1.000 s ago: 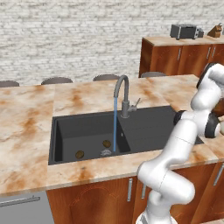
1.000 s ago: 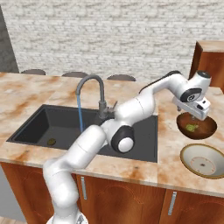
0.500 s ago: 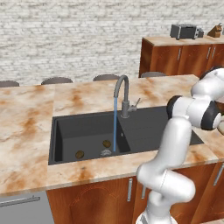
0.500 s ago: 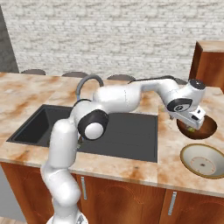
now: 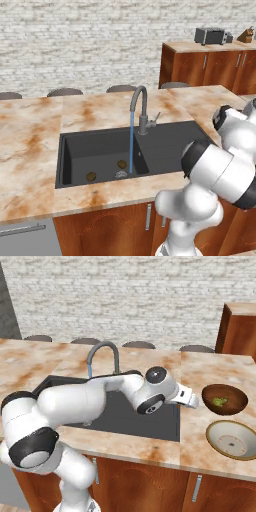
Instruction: Pick the kiwis from the sink and place them in one bowl. Place the broccoli in the other bowl. Then turn off the sink faucet.
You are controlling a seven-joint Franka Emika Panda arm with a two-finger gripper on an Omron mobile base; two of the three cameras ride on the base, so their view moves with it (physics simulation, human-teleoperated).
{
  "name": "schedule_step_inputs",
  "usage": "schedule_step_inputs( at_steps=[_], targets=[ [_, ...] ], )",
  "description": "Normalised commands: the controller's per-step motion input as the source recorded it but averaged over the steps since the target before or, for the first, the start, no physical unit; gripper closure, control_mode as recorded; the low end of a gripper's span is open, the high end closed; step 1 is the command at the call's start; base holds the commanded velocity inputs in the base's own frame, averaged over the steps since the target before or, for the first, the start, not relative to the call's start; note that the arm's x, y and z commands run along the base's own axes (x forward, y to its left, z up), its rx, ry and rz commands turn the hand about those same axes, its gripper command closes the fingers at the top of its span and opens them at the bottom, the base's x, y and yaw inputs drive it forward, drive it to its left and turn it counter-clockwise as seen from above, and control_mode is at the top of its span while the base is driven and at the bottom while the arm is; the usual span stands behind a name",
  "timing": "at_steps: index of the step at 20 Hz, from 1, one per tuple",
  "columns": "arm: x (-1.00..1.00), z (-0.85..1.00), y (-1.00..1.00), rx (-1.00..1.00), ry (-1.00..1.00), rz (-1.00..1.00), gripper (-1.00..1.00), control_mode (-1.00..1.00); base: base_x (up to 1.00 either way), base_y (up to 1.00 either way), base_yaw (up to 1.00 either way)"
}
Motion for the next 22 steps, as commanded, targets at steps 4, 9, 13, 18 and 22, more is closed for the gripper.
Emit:
schedule_step_inputs(
  at_steps=[4,9,13,18,22],
  targets=[
    [-0.47,1.00,1.00,-0.11,0.00,0.00,-1.00,-1.00,0.00,0.00,0.00],
    [-0.34,1.00,0.98,-0.03,0.00,0.00,-1.00,-1.00,0.00,0.00,0.00],
    [-0.31,0.93,0.99,-0.02,0.03,0.05,-1.00,-1.00,0.00,0.00,0.00],
    [-0.30,0.34,0.91,0.00,0.06,0.18,-1.00,-1.00,0.00,0.00,0.00],
    [-0.30,0.00,0.96,0.00,0.07,0.24,-1.00,-1.00,0.00,0.00,0.00]
  ],
)
